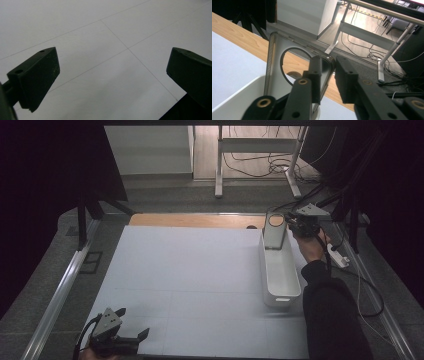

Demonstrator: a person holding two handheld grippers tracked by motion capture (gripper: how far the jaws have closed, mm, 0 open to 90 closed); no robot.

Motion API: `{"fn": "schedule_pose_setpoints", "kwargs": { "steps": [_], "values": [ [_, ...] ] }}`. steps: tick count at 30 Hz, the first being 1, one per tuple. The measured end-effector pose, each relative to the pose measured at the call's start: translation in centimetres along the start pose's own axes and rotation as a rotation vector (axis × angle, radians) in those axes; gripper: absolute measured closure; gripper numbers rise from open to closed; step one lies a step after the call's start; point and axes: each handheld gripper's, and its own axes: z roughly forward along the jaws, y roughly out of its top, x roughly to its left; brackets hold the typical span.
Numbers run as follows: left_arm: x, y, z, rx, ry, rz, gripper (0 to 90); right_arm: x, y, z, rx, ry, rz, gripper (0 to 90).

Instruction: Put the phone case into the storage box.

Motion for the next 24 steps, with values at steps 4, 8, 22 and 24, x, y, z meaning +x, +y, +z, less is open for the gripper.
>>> {"fn": "schedule_pose_setpoints", "kwargs": {
  "steps": [4,8,22,24],
  "values": [
    [0.00,0.00,0.00,0.000,0.001,0.000,0.0,0.04,-0.01,0.09,0.005,0.000,0.003,70.1],
    [-0.01,-0.01,-0.02,0.000,0.001,0.000,0.0,0.06,-0.07,0.20,0.025,0.004,0.010,63.0],
    [0.02,-0.03,-0.03,0.000,0.000,-0.004,0.0,-0.07,-0.34,0.51,0.068,-0.004,0.048,44.6],
    [0.02,-0.03,-0.02,0.000,0.000,-0.004,0.0,-0.17,-0.34,0.40,0.078,0.007,0.064,41.2]
  ]
}}
